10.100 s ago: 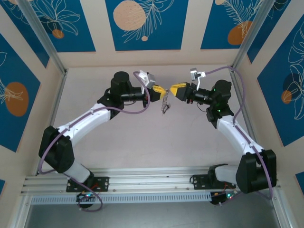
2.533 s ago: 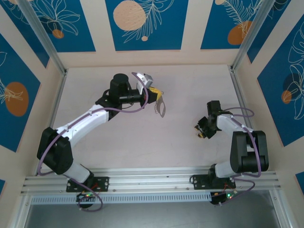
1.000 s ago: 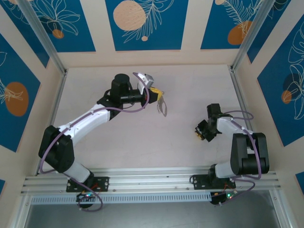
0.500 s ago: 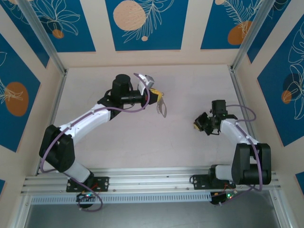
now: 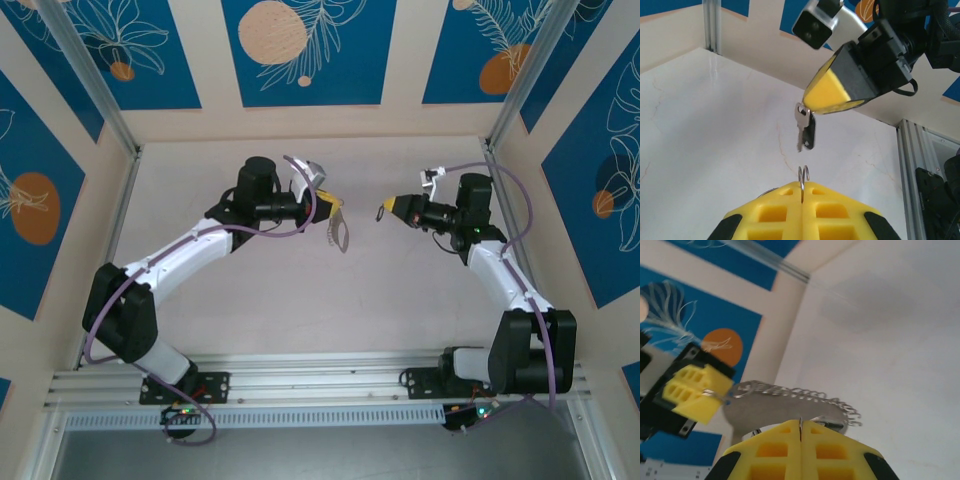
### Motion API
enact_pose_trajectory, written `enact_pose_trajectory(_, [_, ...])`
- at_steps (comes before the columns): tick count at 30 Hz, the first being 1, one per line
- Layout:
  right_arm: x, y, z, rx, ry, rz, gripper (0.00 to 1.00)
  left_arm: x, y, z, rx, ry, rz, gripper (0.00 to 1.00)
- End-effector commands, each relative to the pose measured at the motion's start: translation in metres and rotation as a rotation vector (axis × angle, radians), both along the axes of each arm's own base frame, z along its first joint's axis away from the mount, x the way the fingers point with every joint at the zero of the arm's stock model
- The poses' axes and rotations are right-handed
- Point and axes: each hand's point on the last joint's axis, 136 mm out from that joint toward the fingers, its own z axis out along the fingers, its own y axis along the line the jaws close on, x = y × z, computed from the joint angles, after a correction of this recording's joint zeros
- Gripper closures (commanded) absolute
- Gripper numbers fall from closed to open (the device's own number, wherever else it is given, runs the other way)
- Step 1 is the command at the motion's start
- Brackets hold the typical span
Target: Put the keys on the keyring
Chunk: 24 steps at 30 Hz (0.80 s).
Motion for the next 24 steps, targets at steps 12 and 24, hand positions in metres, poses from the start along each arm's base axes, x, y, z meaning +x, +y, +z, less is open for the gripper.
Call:
enact_pose_trajectory(12, [-0.068,0.033,0.09,0.004,-0.519,0.313,1.0,-0.028,-0.005,0.058,-0.054,-0.174,-0.16,1.0])
enact_pose_trajectory(24, [-0.078,0.069,0.104,-0.033,-0.57,0.415,1.0,-0.045,-0.006,0.065,-0.049,-0.262,-0.24,1.0])
